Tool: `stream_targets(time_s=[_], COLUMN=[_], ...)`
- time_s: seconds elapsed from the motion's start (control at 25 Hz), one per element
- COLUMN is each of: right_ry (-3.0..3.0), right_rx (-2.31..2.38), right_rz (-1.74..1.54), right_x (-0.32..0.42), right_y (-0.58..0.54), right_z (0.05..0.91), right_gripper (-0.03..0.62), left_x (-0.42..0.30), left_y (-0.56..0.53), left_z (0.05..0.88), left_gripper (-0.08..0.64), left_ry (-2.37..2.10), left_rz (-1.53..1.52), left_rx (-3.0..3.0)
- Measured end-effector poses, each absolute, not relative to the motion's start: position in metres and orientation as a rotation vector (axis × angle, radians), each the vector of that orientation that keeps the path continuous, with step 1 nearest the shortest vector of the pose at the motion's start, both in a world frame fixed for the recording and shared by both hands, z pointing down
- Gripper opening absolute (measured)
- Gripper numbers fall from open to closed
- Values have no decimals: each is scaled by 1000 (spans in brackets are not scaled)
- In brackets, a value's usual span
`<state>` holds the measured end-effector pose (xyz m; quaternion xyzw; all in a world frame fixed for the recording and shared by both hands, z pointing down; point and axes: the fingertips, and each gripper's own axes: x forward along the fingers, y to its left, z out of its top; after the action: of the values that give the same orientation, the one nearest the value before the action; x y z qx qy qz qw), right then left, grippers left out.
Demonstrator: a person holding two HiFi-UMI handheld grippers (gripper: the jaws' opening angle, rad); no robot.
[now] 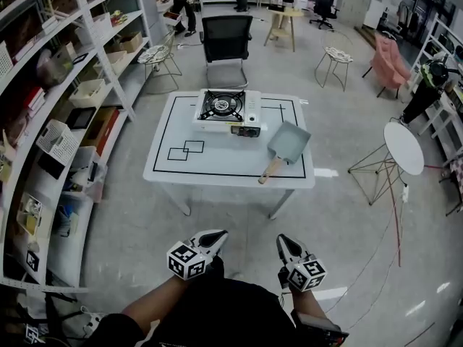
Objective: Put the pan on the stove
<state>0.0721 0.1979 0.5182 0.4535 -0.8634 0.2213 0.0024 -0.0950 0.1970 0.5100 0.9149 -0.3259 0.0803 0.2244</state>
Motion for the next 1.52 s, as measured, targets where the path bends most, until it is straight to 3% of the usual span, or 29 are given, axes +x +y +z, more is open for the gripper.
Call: stream_targets(time_s=[1.52], right_ry=[-2675], right_rx=[1496], right_rz=[761], right_x=[68], right_y=[118], right_z=[519], right_gripper=[25], left_x=[-100], left_y=[118], left_z=[519], left_gripper=[9], left_ry=[-847], left_rz=[240], left_rx=[2506])
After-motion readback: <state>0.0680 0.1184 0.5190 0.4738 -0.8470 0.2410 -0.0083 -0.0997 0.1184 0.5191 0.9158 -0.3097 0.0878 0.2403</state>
